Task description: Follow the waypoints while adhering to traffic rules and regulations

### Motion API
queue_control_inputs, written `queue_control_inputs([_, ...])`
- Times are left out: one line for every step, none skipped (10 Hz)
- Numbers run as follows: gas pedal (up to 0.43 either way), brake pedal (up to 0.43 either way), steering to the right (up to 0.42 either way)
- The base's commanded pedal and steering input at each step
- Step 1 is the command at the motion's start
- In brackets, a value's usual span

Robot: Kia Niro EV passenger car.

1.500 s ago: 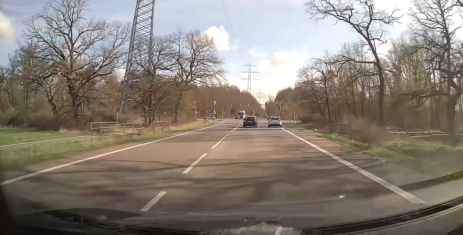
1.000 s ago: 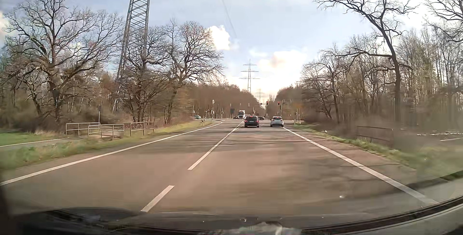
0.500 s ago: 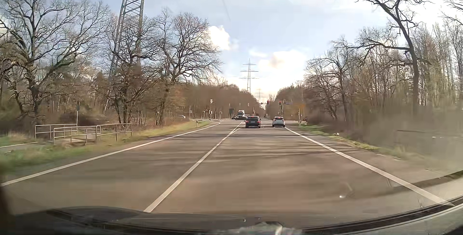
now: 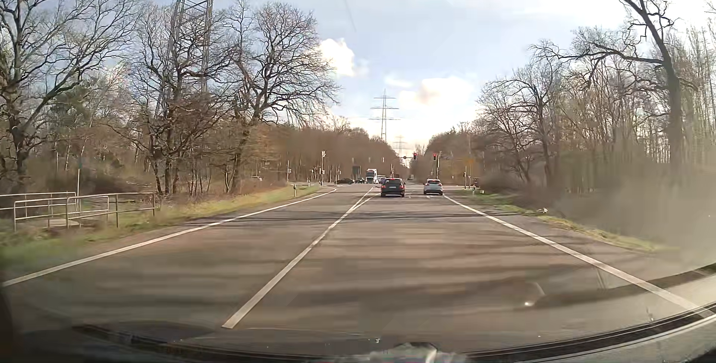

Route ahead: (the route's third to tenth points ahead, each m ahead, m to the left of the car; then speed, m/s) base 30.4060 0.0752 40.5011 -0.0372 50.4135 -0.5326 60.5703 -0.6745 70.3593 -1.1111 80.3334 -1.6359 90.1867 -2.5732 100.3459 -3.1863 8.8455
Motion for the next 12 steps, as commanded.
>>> queue_control_inputs([0.000, 0.000, 0.003])
queue_control_inputs([0.000, 0.000, 0.004])
queue_control_inputs([0.000, 0.000, 0.004])
queue_control_inputs([0.000, 0.000, 0.005])
queue_control_inputs([0.000, 0.000, 0.005])
queue_control_inputs([0.000, 0.000, 0.005])
queue_control_inputs([0.000, 0.000, 0.005])
queue_control_inputs([0.000, 0.000, 0.005])
queue_control_inputs([0.000, 0.000, 0.005])
queue_control_inputs([0.000, 0.000, 0.005])
queue_control_inputs([0.000, 0.000, 0.005])
queue_control_inputs([0.000, 0.000, 0.005])
